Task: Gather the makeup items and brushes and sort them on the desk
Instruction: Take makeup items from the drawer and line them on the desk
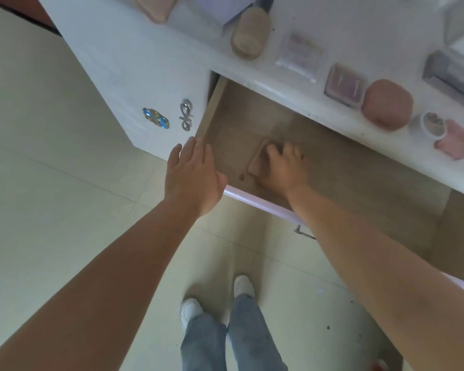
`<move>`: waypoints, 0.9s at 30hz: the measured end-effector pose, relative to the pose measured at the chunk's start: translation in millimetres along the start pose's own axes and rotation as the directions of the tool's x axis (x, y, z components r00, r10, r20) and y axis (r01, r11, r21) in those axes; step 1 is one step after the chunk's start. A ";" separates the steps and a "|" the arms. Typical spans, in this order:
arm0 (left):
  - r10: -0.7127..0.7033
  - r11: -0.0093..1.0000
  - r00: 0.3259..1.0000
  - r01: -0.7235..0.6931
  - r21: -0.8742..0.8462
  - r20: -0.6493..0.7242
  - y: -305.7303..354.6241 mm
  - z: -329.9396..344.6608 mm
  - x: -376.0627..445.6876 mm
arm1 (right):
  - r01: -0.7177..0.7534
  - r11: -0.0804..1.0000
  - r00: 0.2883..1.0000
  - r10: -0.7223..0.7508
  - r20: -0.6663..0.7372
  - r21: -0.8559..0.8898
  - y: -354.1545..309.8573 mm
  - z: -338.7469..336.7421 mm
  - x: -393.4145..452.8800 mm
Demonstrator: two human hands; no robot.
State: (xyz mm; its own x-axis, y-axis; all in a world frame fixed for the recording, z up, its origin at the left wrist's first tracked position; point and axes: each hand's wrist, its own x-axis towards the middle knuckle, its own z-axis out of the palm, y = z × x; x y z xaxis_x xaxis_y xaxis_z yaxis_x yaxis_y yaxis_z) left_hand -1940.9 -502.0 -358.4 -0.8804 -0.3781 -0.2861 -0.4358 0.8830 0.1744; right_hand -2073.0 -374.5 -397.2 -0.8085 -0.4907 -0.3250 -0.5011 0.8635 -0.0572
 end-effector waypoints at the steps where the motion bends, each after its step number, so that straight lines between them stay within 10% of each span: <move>1: 0.003 1.000 1.000 -0.003 -0.002 0.009 -0.2 -0.9 0.1 | 0.010 1.000 0.999 -0.010 0.040 -0.013 -0.4 -0.4 -1.4; 27: -0.039 0.997 0.993 0.046 -0.068 0.110 18.7 -56.3 -10.7 | 0.087 0.996 0.968 -0.086 0.234 0.009 32.1 -99.4 -68.2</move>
State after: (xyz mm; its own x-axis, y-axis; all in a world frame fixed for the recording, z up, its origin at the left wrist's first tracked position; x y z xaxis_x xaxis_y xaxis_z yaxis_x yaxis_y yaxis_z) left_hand -1950.1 -497.1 -299.0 -0.8370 -0.3788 -0.3949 -0.4877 0.8437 0.2242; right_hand -2064.6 -324.9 -283.0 -0.6672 -0.5225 -0.5309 -0.5664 0.8188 -0.0940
